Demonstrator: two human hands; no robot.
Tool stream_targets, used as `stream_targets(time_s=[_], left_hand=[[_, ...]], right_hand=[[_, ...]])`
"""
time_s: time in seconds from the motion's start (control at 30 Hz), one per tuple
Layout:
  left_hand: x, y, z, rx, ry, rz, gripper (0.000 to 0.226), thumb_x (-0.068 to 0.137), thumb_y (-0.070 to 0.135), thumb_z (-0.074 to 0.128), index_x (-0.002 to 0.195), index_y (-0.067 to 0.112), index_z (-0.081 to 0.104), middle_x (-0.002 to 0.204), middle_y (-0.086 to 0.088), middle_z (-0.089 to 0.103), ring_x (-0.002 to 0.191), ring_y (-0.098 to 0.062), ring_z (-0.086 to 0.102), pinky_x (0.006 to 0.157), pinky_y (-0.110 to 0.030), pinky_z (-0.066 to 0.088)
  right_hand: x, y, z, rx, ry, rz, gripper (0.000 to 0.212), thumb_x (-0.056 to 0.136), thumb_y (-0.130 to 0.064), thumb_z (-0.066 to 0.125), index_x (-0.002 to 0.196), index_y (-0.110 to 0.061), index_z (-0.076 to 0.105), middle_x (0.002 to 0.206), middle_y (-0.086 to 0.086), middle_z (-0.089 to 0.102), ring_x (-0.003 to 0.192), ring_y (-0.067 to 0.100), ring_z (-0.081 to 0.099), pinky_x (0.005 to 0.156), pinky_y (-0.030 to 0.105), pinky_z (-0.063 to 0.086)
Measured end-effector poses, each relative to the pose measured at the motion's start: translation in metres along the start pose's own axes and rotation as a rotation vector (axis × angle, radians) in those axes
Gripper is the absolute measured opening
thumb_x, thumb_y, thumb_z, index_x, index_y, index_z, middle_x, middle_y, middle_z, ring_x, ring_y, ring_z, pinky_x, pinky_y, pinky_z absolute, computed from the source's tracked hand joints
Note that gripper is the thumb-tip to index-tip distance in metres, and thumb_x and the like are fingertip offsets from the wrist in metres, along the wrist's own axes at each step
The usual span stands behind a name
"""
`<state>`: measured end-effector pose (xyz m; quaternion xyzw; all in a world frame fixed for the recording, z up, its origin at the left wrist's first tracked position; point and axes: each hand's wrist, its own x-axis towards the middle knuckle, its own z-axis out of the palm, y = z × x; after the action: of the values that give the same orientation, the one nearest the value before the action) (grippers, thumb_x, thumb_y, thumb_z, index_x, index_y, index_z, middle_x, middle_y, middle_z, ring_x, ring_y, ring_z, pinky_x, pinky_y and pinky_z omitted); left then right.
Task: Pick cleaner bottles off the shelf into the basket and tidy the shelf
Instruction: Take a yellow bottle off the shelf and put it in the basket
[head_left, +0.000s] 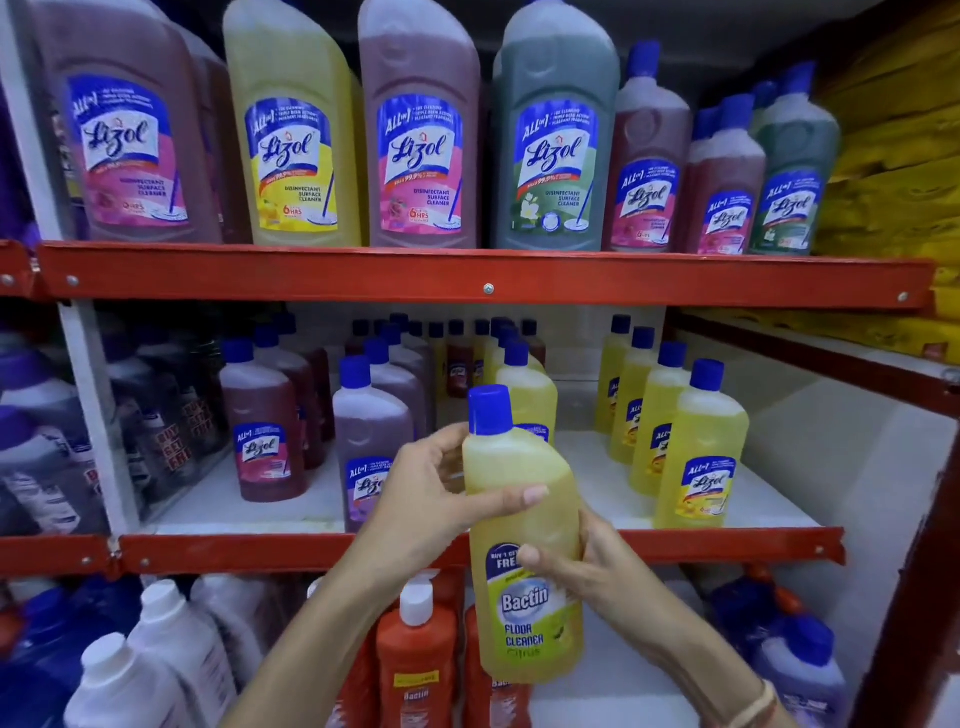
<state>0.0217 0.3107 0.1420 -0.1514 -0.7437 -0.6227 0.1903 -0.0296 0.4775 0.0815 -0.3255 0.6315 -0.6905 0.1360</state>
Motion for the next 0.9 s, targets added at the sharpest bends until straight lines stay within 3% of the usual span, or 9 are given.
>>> stream_targets(time_s=[0.27, 0.4, 0.5, 0.63, 0.8, 0.9], left_hand=[[-0.034, -0.041, 0.014, -0.063, 0.014, -0.120, 0.052, 0.046, -0.007, 0.087, 0.090, 0.014, 0.070, 0.083, 0.000, 0.077, 0.079, -0.016, 0.072, 0.068, -0.026, 0.059], [-0.068, -0.077, 0.031, -0.058, 0.014, -0.205, 0.059, 0.040, -0.005, 0.091, 0.093, 0.011, 0.070, 0.087, 0.000, 0.077, 0.080, -0.014, 0.071, 0.069, -0.026, 0.058], [-0.093, -0.108, 0.044, -0.045, 0.002, -0.291, 0.062, 0.037, 0.000, 0.093, 0.094, 0.010, 0.069, 0.082, 0.005, 0.076, 0.079, -0.011, 0.070, 0.069, -0.026, 0.058], [-0.130, -0.156, 0.061, -0.004, -0.041, -0.379, 0.059, 0.030, 0.022, 0.091, 0.085, 0.022, 0.068, 0.079, 0.011, 0.074, 0.077, -0.008, 0.068, 0.070, -0.026, 0.056], [-0.184, -0.215, 0.078, 0.085, -0.052, -0.527, 0.059, 0.031, 0.010, 0.091, 0.083, 0.019, 0.065, 0.085, -0.002, 0.075, 0.078, -0.014, 0.069, 0.075, -0.043, 0.058], [-0.212, -0.242, 0.085, 0.191, -0.073, -0.575, 0.058, 0.032, 0.018, 0.092, 0.083, 0.021, 0.063, 0.079, -0.001, 0.075, 0.072, -0.014, 0.069, 0.068, -0.042, 0.058]], right_hand=[[-0.039, 0.034, -0.006, -0.071, -0.046, 0.146, 0.060, 0.085, -0.016, 0.064, 0.138, -0.025, 0.037, 0.124, -0.010, 0.067, 0.118, 0.009, 0.061, 0.087, 0.022, 0.053], [-0.070, 0.070, -0.010, -0.174, -0.015, 0.250, 0.059, 0.079, -0.028, 0.074, 0.132, -0.030, 0.047, 0.122, -0.008, 0.069, 0.116, 0.013, 0.062, 0.093, 0.028, 0.053], [-0.094, 0.100, -0.011, -0.258, 0.014, 0.293, 0.055, 0.075, -0.024, 0.076, 0.124, -0.036, 0.054, 0.119, -0.006, 0.071, 0.112, 0.013, 0.064, 0.095, 0.032, 0.054], [-0.124, 0.146, -0.009, -0.351, 0.042, 0.376, 0.058, 0.062, -0.036, 0.080, 0.117, -0.030, 0.060, 0.113, 0.002, 0.072, 0.103, 0.015, 0.066, 0.095, 0.045, 0.053], [-0.157, 0.220, -0.003, -0.511, 0.036, 0.512, 0.067, 0.055, -0.049, 0.078, 0.113, -0.022, 0.061, 0.110, 0.000, 0.071, 0.102, 0.016, 0.066, 0.092, 0.047, 0.052], [-0.173, 0.255, 0.006, -0.580, 0.048, 0.590, 0.064, 0.059, -0.033, 0.085, 0.114, -0.010, 0.061, 0.105, 0.000, 0.066, 0.099, 0.012, 0.060, 0.091, 0.044, 0.052]])
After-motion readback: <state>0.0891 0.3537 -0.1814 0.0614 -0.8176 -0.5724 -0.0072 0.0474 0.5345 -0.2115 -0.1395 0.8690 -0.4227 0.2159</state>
